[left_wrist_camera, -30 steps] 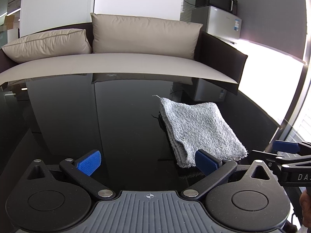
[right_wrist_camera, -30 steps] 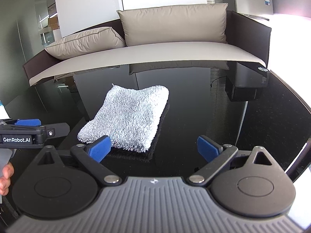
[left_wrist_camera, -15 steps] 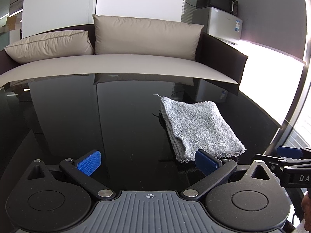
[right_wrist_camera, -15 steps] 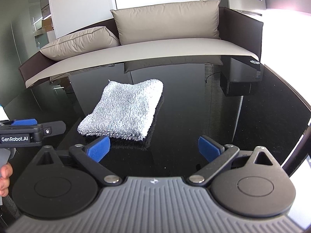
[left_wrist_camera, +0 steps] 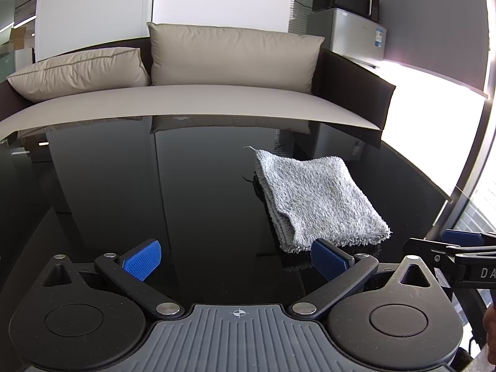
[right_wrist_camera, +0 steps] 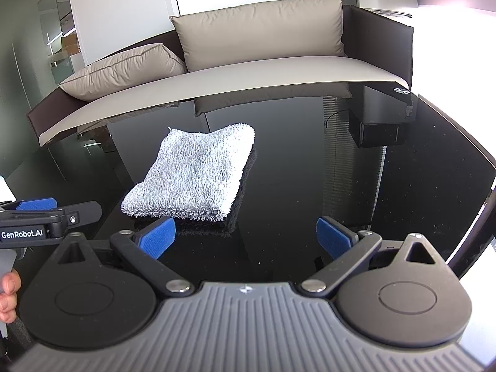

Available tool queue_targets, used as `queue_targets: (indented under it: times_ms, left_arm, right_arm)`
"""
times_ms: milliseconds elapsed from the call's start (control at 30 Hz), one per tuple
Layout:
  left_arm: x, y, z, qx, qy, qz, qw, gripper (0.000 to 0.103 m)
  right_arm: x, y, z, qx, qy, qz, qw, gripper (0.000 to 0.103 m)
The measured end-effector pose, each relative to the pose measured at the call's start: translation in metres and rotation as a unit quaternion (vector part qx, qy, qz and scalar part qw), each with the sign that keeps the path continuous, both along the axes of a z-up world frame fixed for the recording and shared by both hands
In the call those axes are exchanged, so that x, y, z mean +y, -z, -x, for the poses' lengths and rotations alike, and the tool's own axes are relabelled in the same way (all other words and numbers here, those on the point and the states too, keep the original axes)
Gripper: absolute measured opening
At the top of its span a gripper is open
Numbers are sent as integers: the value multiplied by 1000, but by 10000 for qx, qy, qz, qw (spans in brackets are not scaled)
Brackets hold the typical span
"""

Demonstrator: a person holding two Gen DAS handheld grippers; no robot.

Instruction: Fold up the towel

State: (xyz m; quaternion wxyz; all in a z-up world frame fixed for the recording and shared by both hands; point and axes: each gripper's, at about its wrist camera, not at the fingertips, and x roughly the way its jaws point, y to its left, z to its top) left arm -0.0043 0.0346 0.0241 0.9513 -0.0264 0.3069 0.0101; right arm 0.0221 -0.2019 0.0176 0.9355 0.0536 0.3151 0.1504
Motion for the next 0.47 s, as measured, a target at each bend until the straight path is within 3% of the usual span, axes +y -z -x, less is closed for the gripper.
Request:
queue_targets:
  times_ms: [467]
  left_arm:
    - [0, 0, 2, 0, 29, 21, 10000, 102]
  right_arm:
    - [-3, 1, -1, 0, -26, -2, 10000, 100]
